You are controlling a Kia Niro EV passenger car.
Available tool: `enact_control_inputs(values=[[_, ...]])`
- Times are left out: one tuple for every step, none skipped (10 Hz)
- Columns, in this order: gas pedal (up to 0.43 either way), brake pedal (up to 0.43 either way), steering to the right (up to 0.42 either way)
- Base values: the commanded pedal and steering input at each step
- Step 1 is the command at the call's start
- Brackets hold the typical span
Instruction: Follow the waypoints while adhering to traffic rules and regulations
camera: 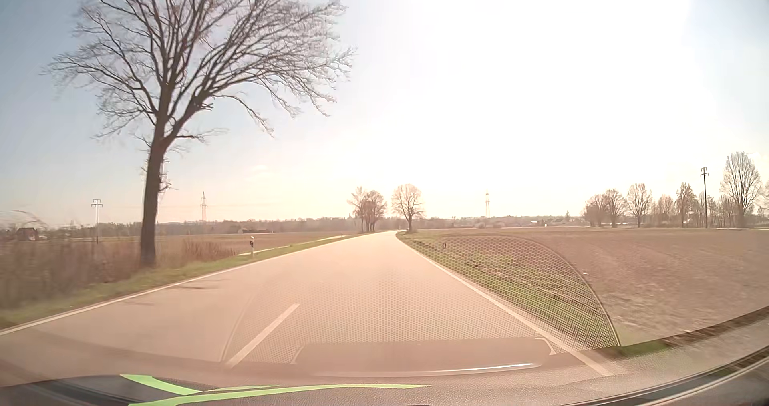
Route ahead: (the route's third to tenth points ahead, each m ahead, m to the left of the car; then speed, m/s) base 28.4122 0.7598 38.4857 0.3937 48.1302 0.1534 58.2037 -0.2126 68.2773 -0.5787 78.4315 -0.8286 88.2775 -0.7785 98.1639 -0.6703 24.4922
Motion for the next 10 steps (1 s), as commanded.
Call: enact_control_inputs(values=[[0.0, 0.0, 0.0], [0.0, 0.0, 0.0], [0.0, 0.0, 0.0], [0.0, 0.0, 0.0], [0.0, 0.049, 0.0], [0.0, 0.079, 0.0], [0.0, 0.098, 0.001], [0.0, 0.116, 0.0], [0.0, 0.128, 0.0], [0.0, 0.128, 0.0]])
